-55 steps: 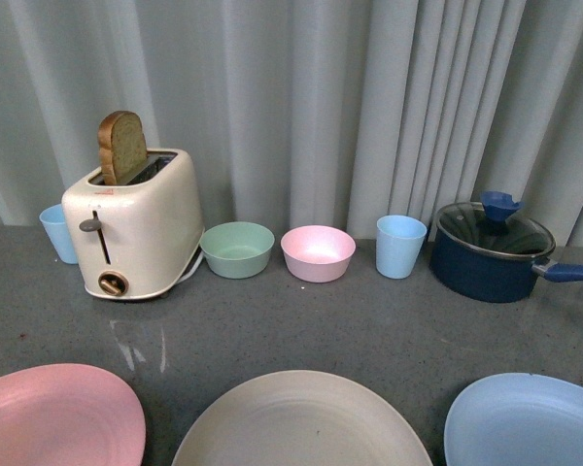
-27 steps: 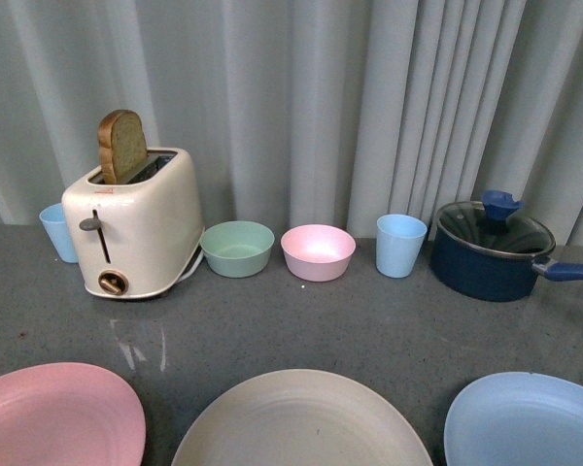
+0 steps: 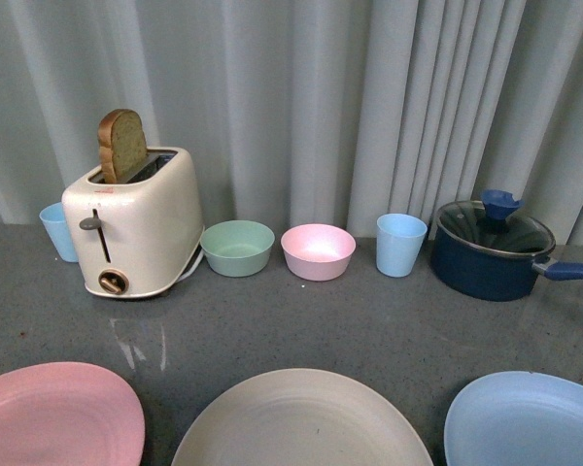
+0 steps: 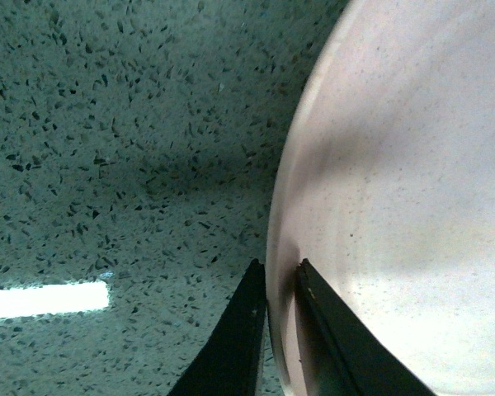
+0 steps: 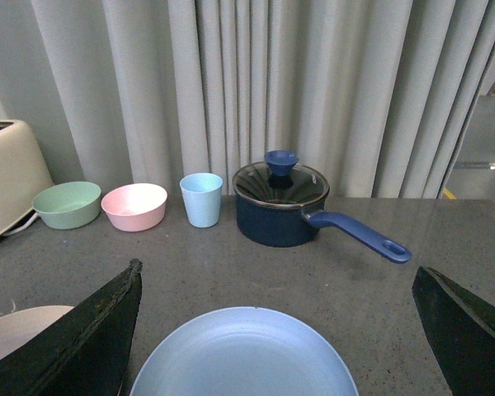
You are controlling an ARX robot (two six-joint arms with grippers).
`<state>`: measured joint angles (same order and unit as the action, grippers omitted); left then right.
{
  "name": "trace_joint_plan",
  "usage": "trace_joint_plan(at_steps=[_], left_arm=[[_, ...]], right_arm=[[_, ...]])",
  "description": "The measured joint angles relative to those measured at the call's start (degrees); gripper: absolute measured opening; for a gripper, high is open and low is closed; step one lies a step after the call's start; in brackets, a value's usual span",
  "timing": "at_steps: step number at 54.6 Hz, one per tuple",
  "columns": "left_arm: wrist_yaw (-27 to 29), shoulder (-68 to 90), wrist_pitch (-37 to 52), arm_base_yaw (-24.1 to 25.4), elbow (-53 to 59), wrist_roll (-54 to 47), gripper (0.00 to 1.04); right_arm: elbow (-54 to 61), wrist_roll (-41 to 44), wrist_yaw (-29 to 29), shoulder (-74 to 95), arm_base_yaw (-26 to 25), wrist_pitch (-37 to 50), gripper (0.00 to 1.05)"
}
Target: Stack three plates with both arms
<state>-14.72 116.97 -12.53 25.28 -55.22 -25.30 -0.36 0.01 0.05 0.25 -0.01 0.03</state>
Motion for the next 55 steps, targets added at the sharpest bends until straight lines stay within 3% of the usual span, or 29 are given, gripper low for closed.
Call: trace_joint_plan(at_steps=[3, 25, 32, 41, 52, 55], left_arm=[[-1.8, -0.1, -0.7, 0.6, -0.7, 0.9, 0.04], [-9.7, -4.6, -10.2, 6.7, -8.7, 5.9, 0.04], [-13.6, -8.6, -13.0, 6.3, -9.6, 6.3, 0.04], [-14.3, -14.1, -14.1, 0.6, -7.4, 6.9, 0.04], [-13.4, -18.2, -11.2, -12.5, -0.6, 10.5, 0.04], [-12.7, -18.7, -9.3, -18.0, 0.7, 13.0, 0.04]], right_arm=[[0.0, 0.0, 0.0, 0.0, 0.0, 0.0, 0.97], [0.0, 0.0, 0.0, 0.0, 0.0, 0.0, 0.97], [0.0, 0.0, 0.0, 0.0, 0.0, 0.0, 0.97], [0.0, 0.0, 0.0, 0.0, 0.0, 0.0, 0.97], [0.0, 0.0, 0.0, 0.0, 0.0, 0.0, 0.97], [0.0, 0.0, 0.0, 0.0, 0.0, 0.0, 0.97]])
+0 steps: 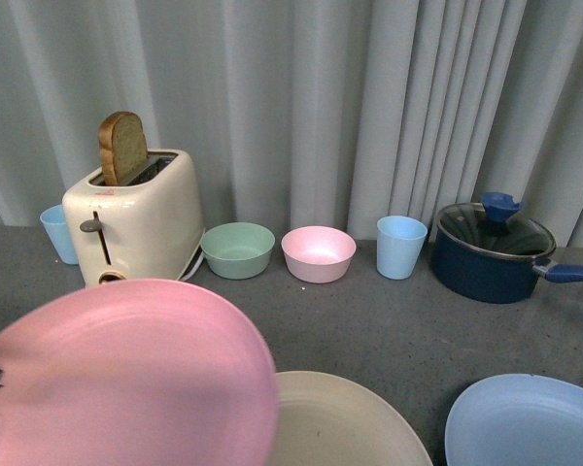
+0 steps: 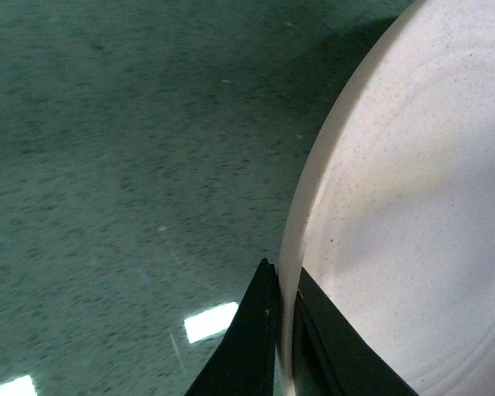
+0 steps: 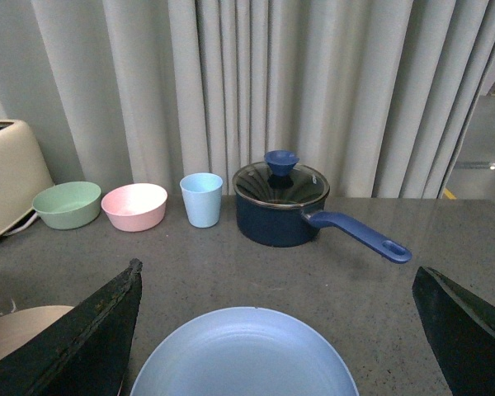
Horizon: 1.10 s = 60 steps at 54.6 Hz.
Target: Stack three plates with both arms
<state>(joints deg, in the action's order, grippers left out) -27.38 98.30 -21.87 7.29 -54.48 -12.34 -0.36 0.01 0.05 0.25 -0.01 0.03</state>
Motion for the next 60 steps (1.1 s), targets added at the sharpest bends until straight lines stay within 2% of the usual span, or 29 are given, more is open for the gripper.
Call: trace_joint_plan(at_steps=[7, 14, 37, 60], left_arm=[[3.1, 1.1, 3.1, -9.7, 0.0, 4.7, 0.04], [3.9, 4.0, 3.9, -13.4, -1.5, 7.3, 0.04], [7.1, 10.8, 4.6, -19.1, -7.6, 11.3, 0.04], [9.6, 12.7, 5.8, -20.2, -7.6, 12.0, 0.04]], right_arm=[[0.0, 0.0, 0.0, 0.0, 0.0, 0.0, 0.97], [0.0, 0.0, 0.0, 0.0, 0.0, 0.0, 0.97], [0.0, 0.0, 0.0, 0.0, 0.0, 0.0, 0.97], [0.0, 0.0, 0.0, 0.0, 0.0, 0.0, 0.97]])
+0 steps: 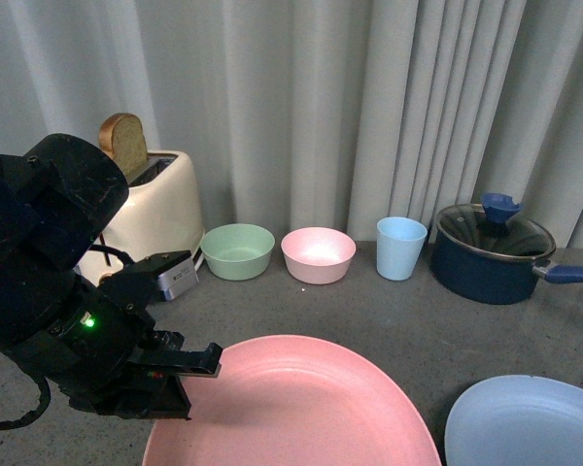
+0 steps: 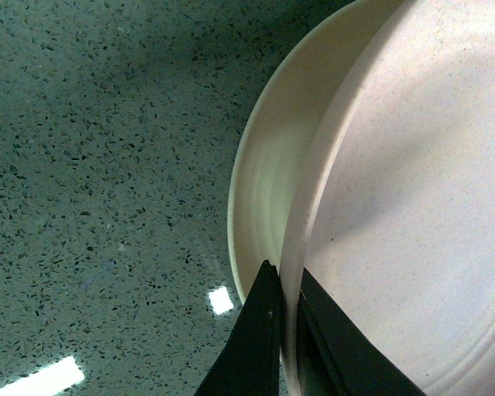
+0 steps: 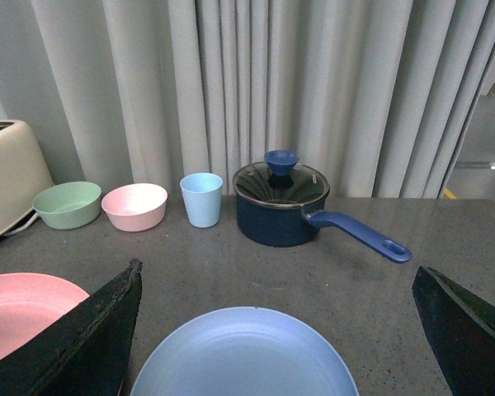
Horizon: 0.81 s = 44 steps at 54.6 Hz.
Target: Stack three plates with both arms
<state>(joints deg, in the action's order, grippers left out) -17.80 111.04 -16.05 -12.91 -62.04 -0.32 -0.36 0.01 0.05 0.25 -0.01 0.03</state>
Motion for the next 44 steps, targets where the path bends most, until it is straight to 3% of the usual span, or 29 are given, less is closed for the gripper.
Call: trace_joint_plan(at_steps=[17, 30, 37, 44], left_arm=[[0.2, 0.5, 1.0, -0.5, 0.2, 0.3, 0.05], [1.3, 0.7, 2.3, 0.0, 0.0, 3.1, 0.44], [0.7, -0.6, 3.3, 2.4, -0.4, 4.2, 0.71], [3.2, -6.5, 11.9, 5.8, 2.5, 5.4, 0.94]], right_arm=[[0.0, 0.0, 0.0, 0.0, 0.0, 0.0, 0.97], [0.0, 0.0, 0.0, 0.0, 0.0, 0.0, 0.97], [0.0, 0.0, 0.0, 0.0, 0.0, 0.0, 0.97], [0.0, 0.0, 0.0, 0.0, 0.0, 0.0, 0.97]])
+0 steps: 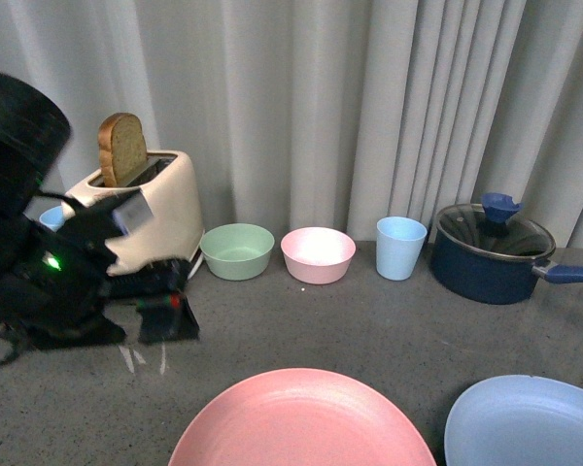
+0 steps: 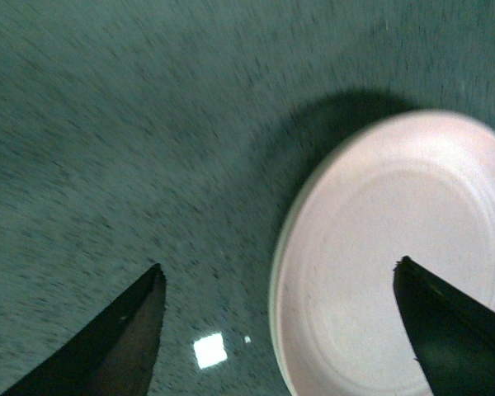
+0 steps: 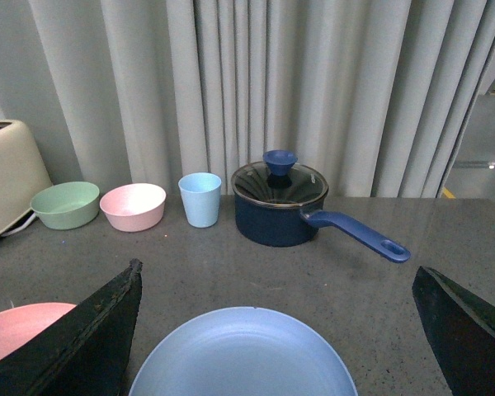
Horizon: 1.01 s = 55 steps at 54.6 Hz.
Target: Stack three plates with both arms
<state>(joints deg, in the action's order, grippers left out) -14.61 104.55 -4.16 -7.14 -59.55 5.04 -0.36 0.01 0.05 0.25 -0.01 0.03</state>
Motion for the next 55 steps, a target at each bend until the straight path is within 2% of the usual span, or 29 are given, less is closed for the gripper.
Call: trace_joint_plan(at_steps=[2, 5, 16, 17, 19, 20, 21, 26, 30, 44, 50, 55], left_arm=[[1.4, -3.1, 4.6, 0.8, 2.3, 0.1, 1.00], [2.3, -6.3, 8.3, 1.5, 4.3, 0.3, 0.98], [3.5, -8.5, 10.8, 1.3, 5.6, 0.5, 0.97], [5.5, -8.0, 14.3, 1.0, 6.8, -0.2, 0.95], [13.0, -7.2, 28.5, 0.5, 12.0, -1.7, 0.87], [13.7, -7.2, 30.0, 0.5, 12.6, -1.8, 0.86], [16.7, -7.1, 37.3, 0.3, 15.8, -2.4, 0.81], [19.9, -8.8, 57.2, 0.9, 25.6, -3.5, 0.65], [19.9, -12.7, 64.8, 1.8, 30.1, -3.8, 0.53], [17.9, -22.2, 69.7, 3.3, 42.9, -4.3, 0.05], [15.0, -25.9, 69.4, 5.7, 47.1, -4.6, 0.04], [15.0, -29.7, 68.0, 6.9, 49.3, -4.6, 0.04]], right_arm=[[0.0, 0.0, 0.0, 0.0, 0.0, 0.0, 0.97], [0.0, 0.0, 0.0, 0.0, 0.0, 0.0, 0.97], [0.0, 0.0, 0.0, 0.0, 0.0, 0.0, 0.97], [0.0, 0.0, 0.0, 0.0, 0.0, 0.0, 0.97], [0.0, 0.0, 0.0, 0.0, 0.0, 0.0, 0.97], [0.0, 0.0, 0.0, 0.0, 0.0, 0.0, 0.97], [0.0, 0.0, 0.0, 0.0, 0.0, 0.0, 0.97], [0.0, 0.0, -0.1, 0.0, 0.0, 0.0, 0.97], [0.0, 0.0, 0.0, 0.0, 0.0, 0.0, 0.97], [0.0, 0.0, 0.0, 0.0, 0.0, 0.0, 0.97], [0.0, 0.0, 0.0, 0.0, 0.0, 0.0, 0.97], [0.0, 0.0, 0.0, 0.0, 0.0, 0.0, 0.97]])
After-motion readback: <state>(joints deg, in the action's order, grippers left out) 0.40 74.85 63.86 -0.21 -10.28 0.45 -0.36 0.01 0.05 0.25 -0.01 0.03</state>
